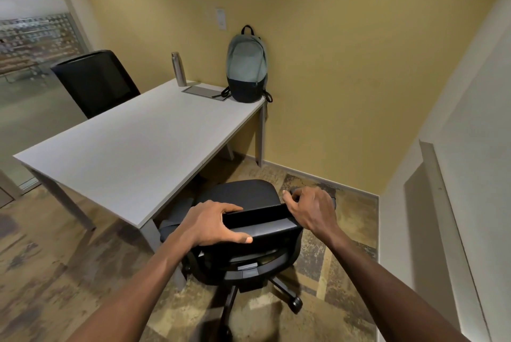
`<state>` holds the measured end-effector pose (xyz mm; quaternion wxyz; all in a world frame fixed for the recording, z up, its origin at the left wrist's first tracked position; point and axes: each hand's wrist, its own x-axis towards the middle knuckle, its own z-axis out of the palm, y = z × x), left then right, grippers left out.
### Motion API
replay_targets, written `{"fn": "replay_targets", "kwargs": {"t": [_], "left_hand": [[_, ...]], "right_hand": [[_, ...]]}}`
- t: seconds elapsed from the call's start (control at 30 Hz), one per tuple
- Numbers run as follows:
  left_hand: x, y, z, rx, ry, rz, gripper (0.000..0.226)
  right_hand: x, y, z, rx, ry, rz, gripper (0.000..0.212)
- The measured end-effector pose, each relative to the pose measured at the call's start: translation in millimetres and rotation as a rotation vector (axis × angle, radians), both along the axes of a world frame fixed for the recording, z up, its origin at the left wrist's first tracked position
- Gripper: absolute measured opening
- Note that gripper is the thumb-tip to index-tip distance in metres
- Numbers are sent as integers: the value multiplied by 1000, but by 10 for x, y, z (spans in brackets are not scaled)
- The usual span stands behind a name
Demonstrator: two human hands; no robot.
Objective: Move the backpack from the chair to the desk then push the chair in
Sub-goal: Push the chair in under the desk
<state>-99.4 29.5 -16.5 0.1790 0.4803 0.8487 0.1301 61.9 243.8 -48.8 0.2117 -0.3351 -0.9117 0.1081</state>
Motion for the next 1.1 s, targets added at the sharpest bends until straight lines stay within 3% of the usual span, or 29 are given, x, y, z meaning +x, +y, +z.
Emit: {"fn": "replay_targets", "kwargs": {"t": [0.57,0.9,1.1], "left_hand": [[-595,1042,-22,36,82,228,100],[-960,1734,-9,54,78,365,99],[-1173,2054,11,49,83,389,98]], "right_hand": [[-1085,1348,-38,-33,-22,131,65],[-1658,2043,-77,13,104,236,60],[-1871,2216,-188,73,-3,262,66]]}}
